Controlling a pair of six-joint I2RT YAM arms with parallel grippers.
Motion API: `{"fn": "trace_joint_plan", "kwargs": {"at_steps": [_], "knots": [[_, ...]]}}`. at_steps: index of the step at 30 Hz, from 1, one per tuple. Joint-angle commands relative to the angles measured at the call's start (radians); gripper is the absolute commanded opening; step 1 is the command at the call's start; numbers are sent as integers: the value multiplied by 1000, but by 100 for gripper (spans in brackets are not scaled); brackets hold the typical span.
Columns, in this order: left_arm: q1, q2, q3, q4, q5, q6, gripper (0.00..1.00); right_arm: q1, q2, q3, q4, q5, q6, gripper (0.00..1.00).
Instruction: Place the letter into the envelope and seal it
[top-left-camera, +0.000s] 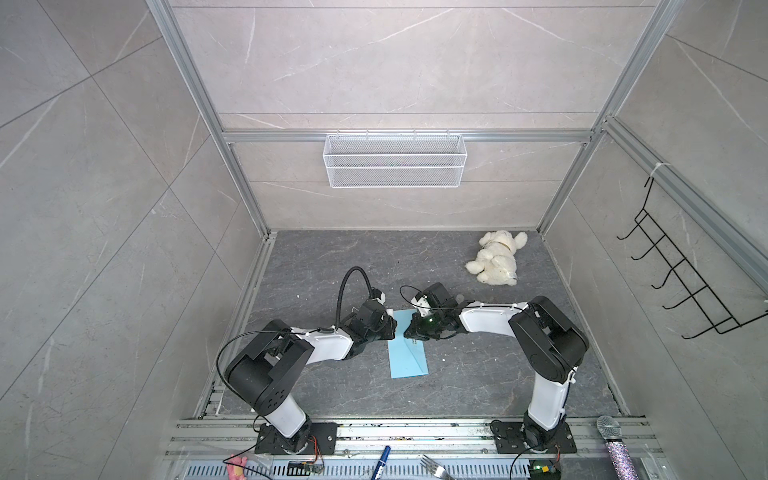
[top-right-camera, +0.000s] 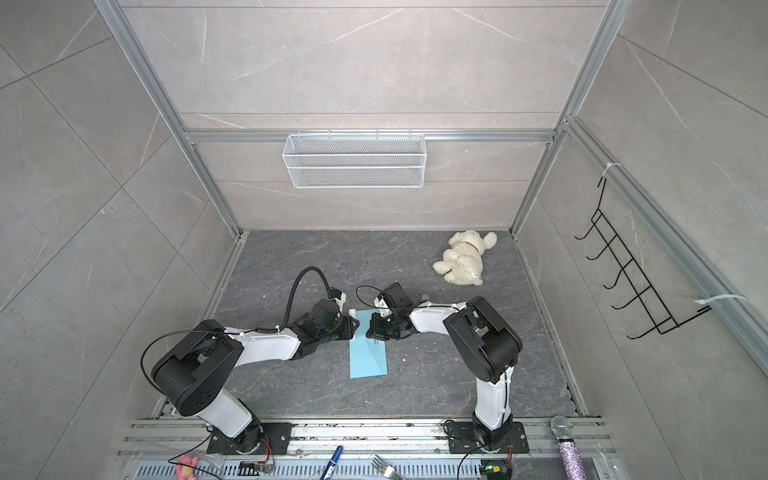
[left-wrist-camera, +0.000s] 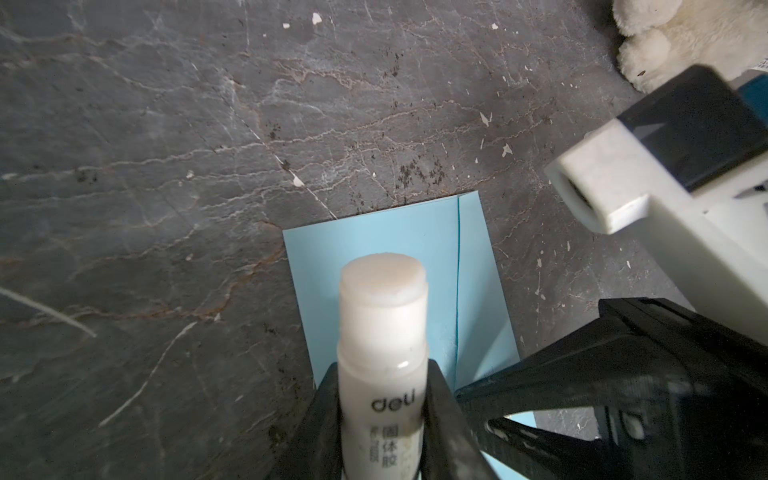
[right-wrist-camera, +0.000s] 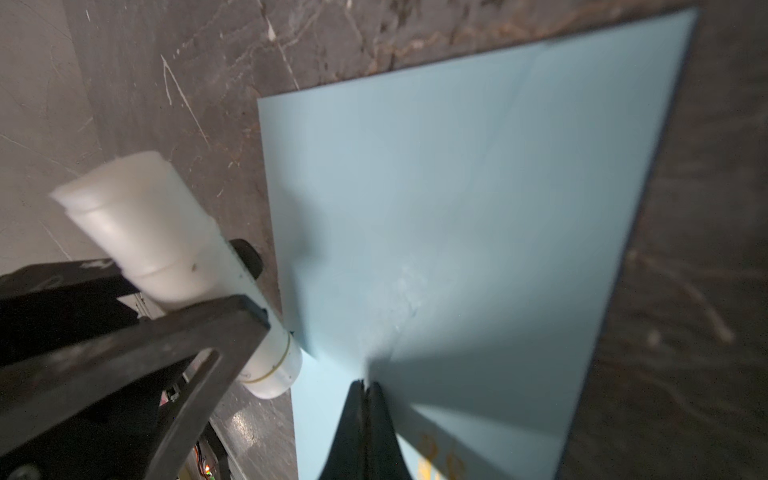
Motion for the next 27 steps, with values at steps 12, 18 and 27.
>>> {"fn": "trace_joint_plan", "kwargs": {"at_steps": [12, 18, 27], "knots": [[-5, 28, 19, 36, 6, -21, 0, 19, 5, -19, -75, 10, -32, 0], [-5, 31, 22, 29, 1, -21, 0, 23, -4, -38, -87, 13, -44, 0], [-5, 34, 35, 16, -1, -20, 0, 25, -23, -72, -100, 19, -58, 0]]}}
